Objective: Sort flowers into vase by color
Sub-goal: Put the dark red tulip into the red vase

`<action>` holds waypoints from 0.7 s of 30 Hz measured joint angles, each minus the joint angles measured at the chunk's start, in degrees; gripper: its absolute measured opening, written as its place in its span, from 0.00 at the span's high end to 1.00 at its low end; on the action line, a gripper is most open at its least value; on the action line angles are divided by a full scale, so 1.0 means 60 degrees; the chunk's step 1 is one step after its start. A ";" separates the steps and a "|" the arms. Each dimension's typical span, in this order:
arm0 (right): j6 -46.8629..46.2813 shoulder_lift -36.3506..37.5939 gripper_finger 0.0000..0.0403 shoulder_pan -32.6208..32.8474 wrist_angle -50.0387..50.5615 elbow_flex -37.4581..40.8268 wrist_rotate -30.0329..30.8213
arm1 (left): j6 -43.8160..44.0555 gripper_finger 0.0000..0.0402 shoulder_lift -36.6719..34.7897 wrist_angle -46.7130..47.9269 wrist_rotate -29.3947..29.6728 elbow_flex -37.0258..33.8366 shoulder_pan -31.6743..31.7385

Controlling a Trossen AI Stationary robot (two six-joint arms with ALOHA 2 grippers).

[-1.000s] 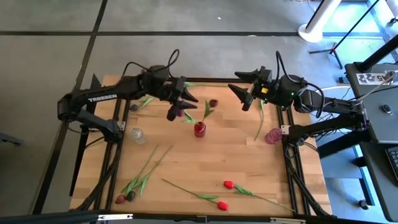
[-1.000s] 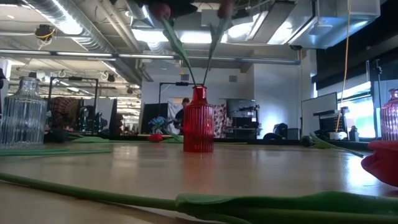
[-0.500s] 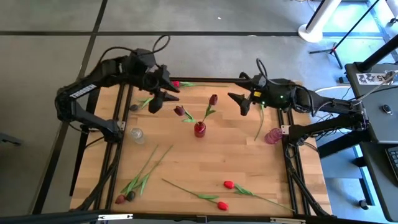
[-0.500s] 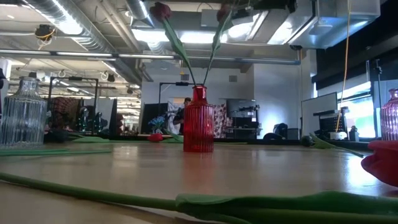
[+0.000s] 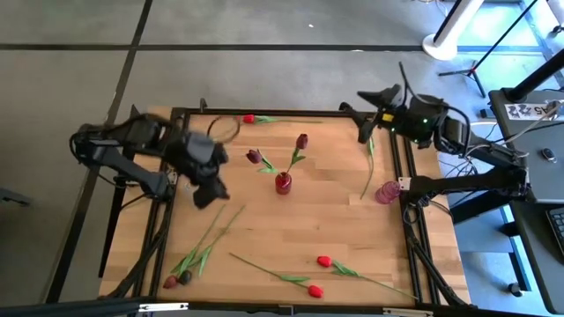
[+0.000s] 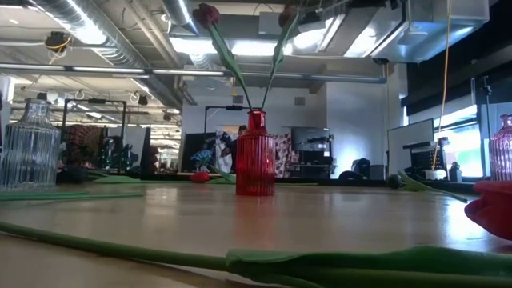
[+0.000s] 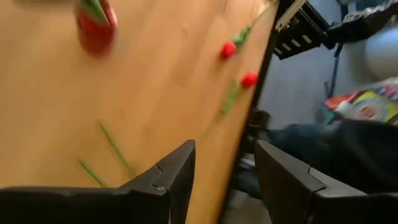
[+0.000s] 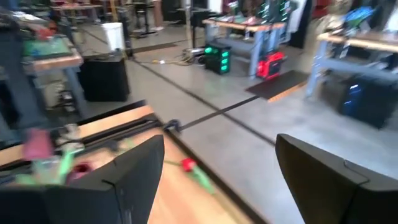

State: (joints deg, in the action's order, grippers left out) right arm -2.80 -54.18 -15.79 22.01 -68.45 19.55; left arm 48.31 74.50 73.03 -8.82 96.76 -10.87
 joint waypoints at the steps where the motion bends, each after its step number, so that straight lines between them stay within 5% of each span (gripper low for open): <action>1: 0.0237 0.0053 0.24 -0.0093 -0.0005 0.0000 0.0000 | 0.0898 0.60 -0.0001 0.0001 0.0117 -0.0002 -0.0405; 9: 0.1082 0.0287 0.24 -0.0189 -0.0129 0.0000 0.0012 | 0.6172 0.60 0.0269 0.0035 0.1334 -0.0002 -0.3633; 16: 0.0739 0.0593 0.24 -0.0182 0.0222 0.0000 -0.0098 | 0.7643 0.60 0.1301 0.0259 0.1578 -0.0002 -0.4962; 21: 0.0439 0.0791 0.24 -0.0185 0.0237 0.0000 -0.0099 | 0.8207 0.60 0.2244 0.0259 0.0566 -0.0003 -0.5210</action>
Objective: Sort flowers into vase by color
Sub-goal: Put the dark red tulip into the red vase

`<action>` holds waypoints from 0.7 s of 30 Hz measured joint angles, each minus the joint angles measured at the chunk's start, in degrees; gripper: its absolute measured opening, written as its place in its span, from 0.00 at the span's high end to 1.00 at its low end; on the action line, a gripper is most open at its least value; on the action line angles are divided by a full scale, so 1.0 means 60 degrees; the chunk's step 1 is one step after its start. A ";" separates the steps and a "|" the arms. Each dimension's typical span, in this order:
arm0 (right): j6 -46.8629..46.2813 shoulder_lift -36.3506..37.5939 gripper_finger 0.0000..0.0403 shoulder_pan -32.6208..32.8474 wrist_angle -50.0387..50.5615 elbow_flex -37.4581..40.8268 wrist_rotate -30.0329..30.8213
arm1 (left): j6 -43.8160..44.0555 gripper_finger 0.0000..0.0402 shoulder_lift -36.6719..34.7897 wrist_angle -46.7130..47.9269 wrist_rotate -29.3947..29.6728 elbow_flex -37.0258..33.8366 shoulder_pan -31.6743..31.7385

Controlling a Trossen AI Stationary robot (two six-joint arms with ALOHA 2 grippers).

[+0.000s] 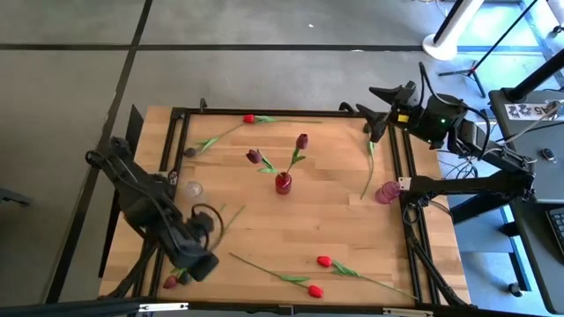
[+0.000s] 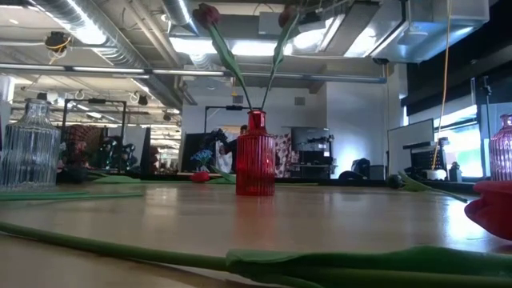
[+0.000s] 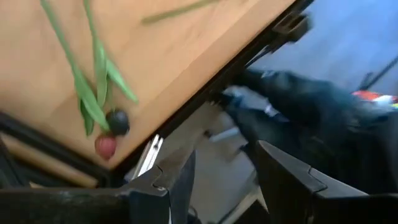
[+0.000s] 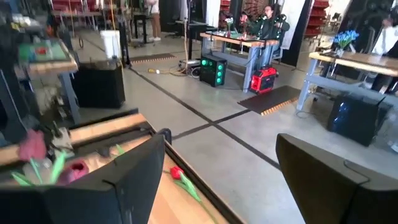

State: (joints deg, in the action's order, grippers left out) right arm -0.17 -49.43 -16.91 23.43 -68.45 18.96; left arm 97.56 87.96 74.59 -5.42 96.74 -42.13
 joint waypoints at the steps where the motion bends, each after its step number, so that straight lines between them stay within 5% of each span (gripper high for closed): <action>1: -0.0272 0.0024 0.24 0.0000 -0.0009 0.0000 0.0001 | 0.0158 0.60 0.0202 0.0001 -0.0242 -0.0005 0.0001; 13: -0.1340 0.0038 0.24 0.0000 0.0013 0.0000 -0.1668 | 0.4326 0.60 0.1626 -0.0846 -0.2090 -0.0006 -0.0116; 21: -0.0178 0.0797 0.24 0.0007 0.1925 0.0004 -0.3115 | 0.4971 0.60 0.1886 -0.1697 -0.3270 -0.1098 -0.0025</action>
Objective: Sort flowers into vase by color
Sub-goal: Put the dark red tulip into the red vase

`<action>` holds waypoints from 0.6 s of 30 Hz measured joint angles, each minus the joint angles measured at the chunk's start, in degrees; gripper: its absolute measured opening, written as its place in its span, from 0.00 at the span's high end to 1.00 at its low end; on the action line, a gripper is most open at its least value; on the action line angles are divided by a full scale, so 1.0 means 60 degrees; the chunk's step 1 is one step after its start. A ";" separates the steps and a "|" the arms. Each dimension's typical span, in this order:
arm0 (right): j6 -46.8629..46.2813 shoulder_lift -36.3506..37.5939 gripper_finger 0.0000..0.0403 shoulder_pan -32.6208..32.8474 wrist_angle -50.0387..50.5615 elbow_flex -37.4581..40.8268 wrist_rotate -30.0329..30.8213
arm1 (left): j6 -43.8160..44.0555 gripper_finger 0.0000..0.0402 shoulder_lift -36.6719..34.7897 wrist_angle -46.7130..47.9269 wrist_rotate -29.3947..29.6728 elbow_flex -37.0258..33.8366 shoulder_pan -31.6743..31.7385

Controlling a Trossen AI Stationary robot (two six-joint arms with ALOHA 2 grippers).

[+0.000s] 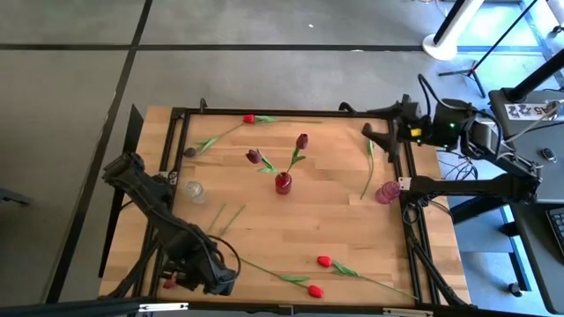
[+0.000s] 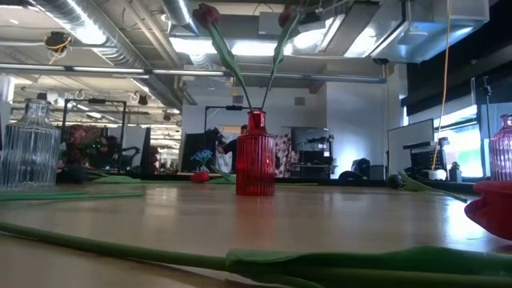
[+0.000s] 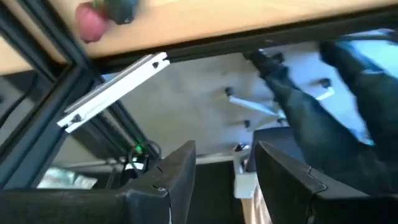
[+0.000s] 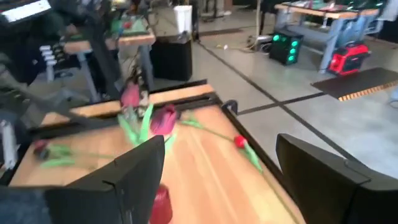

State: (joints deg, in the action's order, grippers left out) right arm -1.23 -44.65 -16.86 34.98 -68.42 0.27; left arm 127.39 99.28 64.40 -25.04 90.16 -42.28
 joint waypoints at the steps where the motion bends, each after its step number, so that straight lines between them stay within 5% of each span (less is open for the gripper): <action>1: 0.0003 0.0063 0.24 0.0000 0.0117 0.0000 -0.0032 | -0.0001 0.60 -0.0001 -0.0049 -0.0126 -0.0297 0.0000; 10: 0.0550 0.0493 0.24 -0.0004 0.0730 0.0000 -0.0590 | -0.1166 0.65 0.0005 -0.1292 -0.1522 -0.3209 0.0106; 18: 0.0583 0.0544 0.24 -0.0004 0.0961 0.0000 -0.0639 | -0.4247 0.73 0.0005 -0.1587 -0.1943 -0.5043 0.0785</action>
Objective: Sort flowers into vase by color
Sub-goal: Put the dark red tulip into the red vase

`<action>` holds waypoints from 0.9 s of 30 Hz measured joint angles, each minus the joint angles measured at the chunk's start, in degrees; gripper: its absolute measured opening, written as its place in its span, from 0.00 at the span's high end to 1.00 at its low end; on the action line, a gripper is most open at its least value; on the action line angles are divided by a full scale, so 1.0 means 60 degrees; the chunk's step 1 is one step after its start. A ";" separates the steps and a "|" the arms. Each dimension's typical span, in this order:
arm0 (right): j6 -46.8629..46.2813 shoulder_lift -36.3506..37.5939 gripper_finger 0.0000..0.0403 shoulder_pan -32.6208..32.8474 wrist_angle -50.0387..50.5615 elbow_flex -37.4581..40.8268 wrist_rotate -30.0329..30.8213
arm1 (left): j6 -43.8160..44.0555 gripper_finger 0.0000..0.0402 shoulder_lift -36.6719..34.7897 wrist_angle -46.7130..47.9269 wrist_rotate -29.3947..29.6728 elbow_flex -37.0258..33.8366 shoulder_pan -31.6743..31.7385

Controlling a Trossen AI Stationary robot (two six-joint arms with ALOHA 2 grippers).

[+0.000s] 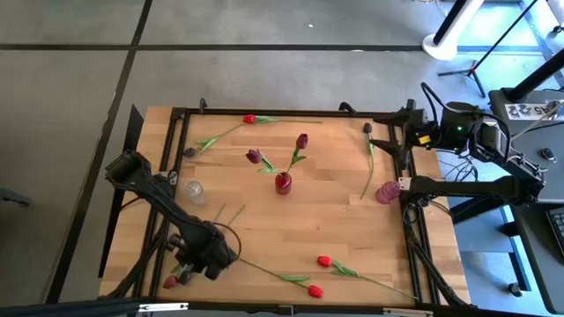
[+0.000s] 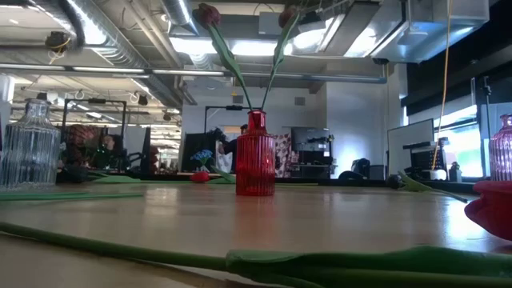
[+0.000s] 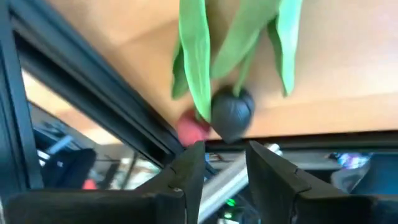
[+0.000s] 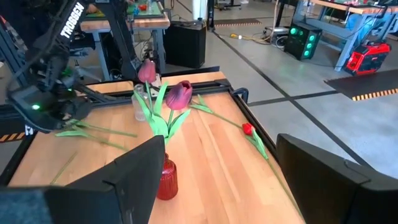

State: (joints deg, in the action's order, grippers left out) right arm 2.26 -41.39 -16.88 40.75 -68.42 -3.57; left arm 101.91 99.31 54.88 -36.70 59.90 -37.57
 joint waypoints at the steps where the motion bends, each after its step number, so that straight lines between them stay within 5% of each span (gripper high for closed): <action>1: -0.0004 -0.0002 0.24 0.0000 0.0015 0.0000 0.0006 | -0.0195 0.73 0.0000 -0.0261 -0.0157 -0.0246 0.0083; 12: -0.0141 -0.0334 0.24 0.0000 -0.0020 0.0000 0.0931 | -0.1546 0.66 0.0000 -0.0923 -0.0518 -0.1730 -0.0002; 27: -0.0302 -0.1218 0.24 0.0000 -0.0097 0.0000 0.1172 | -0.1546 0.61 0.0000 -0.2954 -0.0864 -0.2707 -0.0256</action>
State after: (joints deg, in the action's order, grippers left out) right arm 0.45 -48.69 -16.88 40.16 -68.42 3.46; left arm 92.63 99.31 37.16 -41.88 43.66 -39.11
